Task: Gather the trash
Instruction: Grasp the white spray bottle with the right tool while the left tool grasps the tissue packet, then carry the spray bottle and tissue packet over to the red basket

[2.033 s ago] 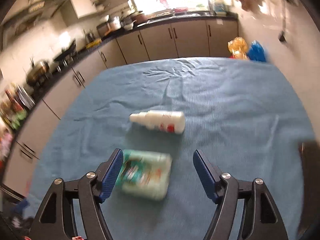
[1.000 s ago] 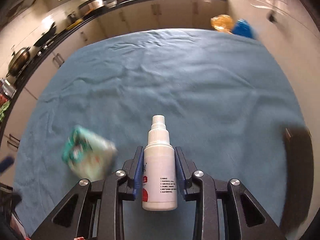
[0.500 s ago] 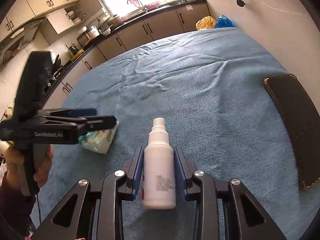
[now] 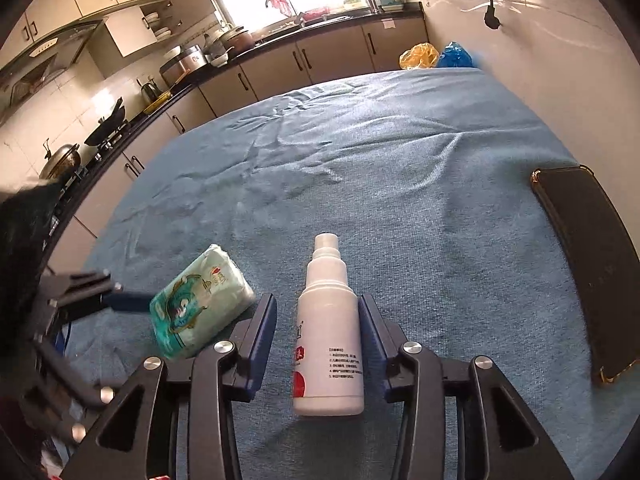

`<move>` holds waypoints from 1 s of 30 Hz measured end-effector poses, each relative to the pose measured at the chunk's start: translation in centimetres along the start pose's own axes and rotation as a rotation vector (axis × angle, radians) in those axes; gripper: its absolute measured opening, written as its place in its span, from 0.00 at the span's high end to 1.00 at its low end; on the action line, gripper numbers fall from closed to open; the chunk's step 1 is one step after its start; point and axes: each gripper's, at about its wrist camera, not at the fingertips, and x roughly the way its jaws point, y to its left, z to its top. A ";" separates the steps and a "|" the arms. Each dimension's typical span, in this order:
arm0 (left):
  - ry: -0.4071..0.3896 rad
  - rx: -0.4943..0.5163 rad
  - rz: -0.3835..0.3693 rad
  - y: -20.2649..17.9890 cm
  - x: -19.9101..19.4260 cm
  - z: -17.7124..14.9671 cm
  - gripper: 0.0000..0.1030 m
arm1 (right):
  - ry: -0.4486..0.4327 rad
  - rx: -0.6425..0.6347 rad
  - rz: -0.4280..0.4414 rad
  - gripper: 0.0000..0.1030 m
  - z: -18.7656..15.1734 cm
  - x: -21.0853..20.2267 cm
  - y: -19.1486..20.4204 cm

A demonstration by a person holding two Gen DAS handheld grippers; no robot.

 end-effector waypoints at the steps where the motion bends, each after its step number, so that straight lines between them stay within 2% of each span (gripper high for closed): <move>1: -0.007 -0.005 0.014 0.0 -0.1 0.0 0.17 | -0.004 -0.001 -0.008 0.56 0.0 0.0 -0.1; 3: -0.038 -0.020 0.076 -0.2 0.1 0.5 0.17 | -0.009 -0.002 -0.014 0.56 0.1 0.0 -0.2; 7: -0.060 -0.065 0.133 -0.1 0.9 1.2 0.17 | -0.015 0.010 -0.007 0.56 0.0 -0.1 -0.5; 10: -0.078 -0.054 0.177 -0.8 1.3 1.3 0.19 | -0.016 0.021 0.002 0.59 -0.1 -0.2 -0.6; 11: -0.087 -0.048 0.209 -1.2 1.4 1.1 0.21 | -0.017 0.022 0.002 0.62 -0.2 -0.2 -0.6; 13: -0.103 -0.036 0.251 -1.7 1.3 0.8 0.42 | -0.017 0.018 -0.012 0.66 -0.3 -0.3 -0.8; 15: -0.117 -0.061 0.242 -1.7 0.8 0.6 0.53 | -0.016 0.016 -0.014 0.67 -0.3 -0.4 -0.8; 19: -0.140 -0.141 0.212 -1.0 -0.6 -0.5 0.56 | -0.018 0.005 -0.023 0.67 -0.4 -0.4 -0.5; 30: -0.228 -0.229 0.284 -0.5 -6.0 -5.5 0.56 | -0.026 -0.024 -0.053 0.68 -0.6 -0.4 -0.1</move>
